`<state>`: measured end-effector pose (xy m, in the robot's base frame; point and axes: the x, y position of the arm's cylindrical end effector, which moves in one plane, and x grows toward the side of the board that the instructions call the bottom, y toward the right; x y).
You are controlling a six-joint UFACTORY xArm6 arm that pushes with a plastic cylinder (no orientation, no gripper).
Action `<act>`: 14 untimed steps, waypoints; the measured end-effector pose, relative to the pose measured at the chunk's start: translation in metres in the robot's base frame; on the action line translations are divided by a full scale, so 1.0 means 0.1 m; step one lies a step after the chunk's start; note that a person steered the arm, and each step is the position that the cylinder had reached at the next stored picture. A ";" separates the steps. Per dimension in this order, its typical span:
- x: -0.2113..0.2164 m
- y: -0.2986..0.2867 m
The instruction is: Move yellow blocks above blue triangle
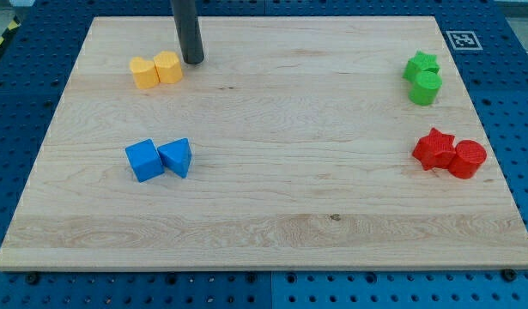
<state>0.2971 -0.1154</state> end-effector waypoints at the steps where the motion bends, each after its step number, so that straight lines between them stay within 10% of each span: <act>1: 0.00 -0.03; 6: -0.19 -0.72; 9: 0.62 0.25; 10: 0.26 0.23; 13: 0.07 -1.24; 14: 0.37 -0.80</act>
<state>0.3345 -0.1955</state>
